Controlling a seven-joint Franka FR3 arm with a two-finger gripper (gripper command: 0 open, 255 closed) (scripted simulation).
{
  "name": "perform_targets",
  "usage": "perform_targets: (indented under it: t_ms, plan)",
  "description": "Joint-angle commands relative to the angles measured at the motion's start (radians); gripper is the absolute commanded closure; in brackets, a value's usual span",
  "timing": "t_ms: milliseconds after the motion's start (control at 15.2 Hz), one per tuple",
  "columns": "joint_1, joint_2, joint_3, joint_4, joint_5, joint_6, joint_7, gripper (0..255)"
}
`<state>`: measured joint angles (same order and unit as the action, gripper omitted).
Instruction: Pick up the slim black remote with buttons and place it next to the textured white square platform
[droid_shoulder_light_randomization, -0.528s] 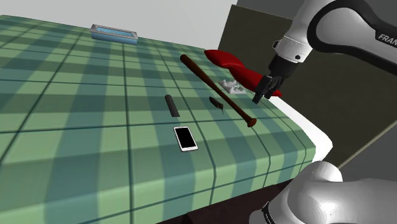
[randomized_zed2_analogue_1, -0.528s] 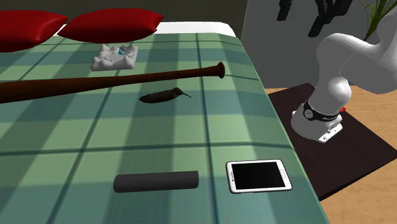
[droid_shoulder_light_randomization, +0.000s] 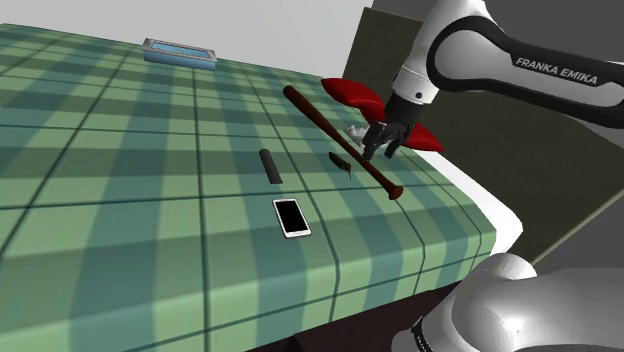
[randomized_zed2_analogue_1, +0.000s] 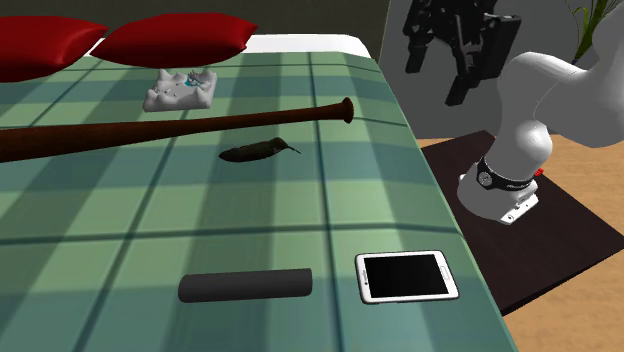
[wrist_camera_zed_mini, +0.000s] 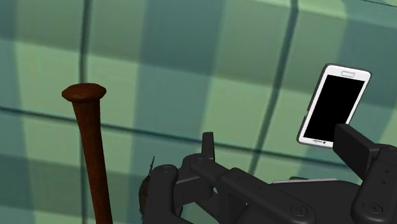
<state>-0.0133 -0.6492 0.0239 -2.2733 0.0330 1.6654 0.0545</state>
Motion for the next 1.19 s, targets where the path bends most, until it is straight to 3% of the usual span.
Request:
perform_targets:
  t_ms: [0, 528, 1122]
  plan:
    - [0.0, 0.06, 0.021, 0.011, 0.015, 0.049, 0.042, 0]
    - [-0.005, 0.338, 0.079, 0.115, 0.04, 0.218, 0.184, 0]
    - [-0.002, 0.678, 0.113, 0.336, 0.026, 0.333, 0.337, 0]
